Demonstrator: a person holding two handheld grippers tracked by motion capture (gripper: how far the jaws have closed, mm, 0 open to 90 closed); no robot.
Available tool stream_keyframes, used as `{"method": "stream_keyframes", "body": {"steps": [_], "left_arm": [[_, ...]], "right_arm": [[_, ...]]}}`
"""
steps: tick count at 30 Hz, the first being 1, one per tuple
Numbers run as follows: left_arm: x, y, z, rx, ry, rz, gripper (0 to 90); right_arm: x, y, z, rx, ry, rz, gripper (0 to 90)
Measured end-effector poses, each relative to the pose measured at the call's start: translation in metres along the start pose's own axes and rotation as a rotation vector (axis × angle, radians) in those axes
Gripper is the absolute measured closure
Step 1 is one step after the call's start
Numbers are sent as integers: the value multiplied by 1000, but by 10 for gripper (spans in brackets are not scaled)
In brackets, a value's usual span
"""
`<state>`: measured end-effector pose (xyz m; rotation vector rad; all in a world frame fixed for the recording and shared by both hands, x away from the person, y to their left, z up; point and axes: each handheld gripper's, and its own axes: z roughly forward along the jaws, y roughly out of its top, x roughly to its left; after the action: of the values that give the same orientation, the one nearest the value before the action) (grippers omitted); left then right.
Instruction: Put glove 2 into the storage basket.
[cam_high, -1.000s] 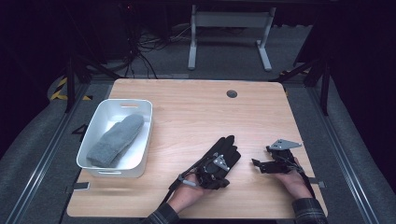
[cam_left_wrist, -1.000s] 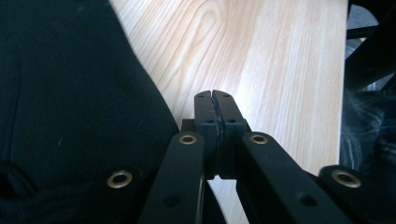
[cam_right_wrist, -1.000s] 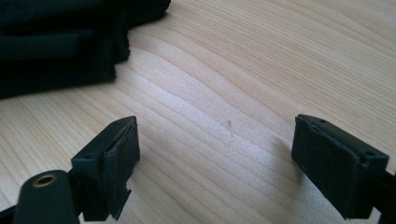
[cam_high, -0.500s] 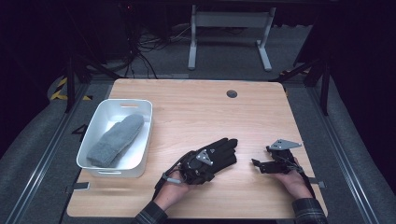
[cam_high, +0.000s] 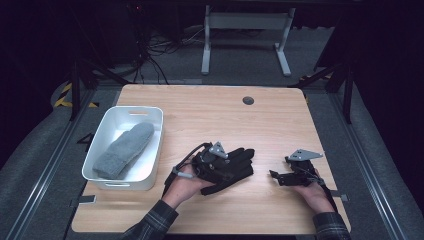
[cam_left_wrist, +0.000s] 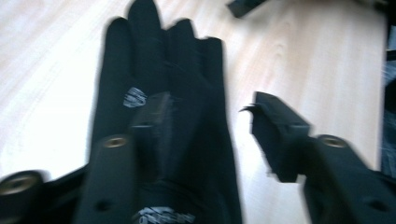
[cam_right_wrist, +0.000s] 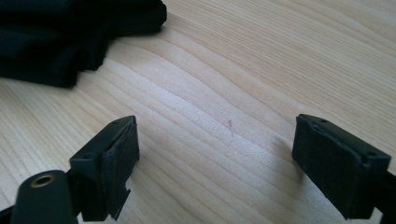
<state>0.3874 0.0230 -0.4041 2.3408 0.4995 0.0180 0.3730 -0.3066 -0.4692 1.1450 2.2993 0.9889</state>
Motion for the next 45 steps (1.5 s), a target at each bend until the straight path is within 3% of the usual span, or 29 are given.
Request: {"method": "stream_keyframes", "body": {"steps": [4, 10, 18, 26, 34, 40, 45], "left_arm": [[13, 2, 10, 16, 21, 15, 296], [26, -2, 29, 59, 14, -17, 160], [31, -6, 44, 106, 26, -26, 122], [32, -10, 52, 130, 22, -7, 125], [29, -11, 52, 138, 19, 8, 187], [25, -10, 50, 143, -16, 44, 382], [25, -10, 48, 146, -64, 28, 538]], "right_arm": [[0, 0, 0, 0, 0, 1, 152], [0, 0, 0, 1, 0, -1, 152], [1, 0, 0, 2, 4, -4, 152], [1, 0, 0, 1, 3, -4, 152], [1, 0, 0, 1, 3, -4, 152], [1, 0, 0, 1, 3, -4, 153], [1, 0, 0, 1, 3, -4, 152]]}}
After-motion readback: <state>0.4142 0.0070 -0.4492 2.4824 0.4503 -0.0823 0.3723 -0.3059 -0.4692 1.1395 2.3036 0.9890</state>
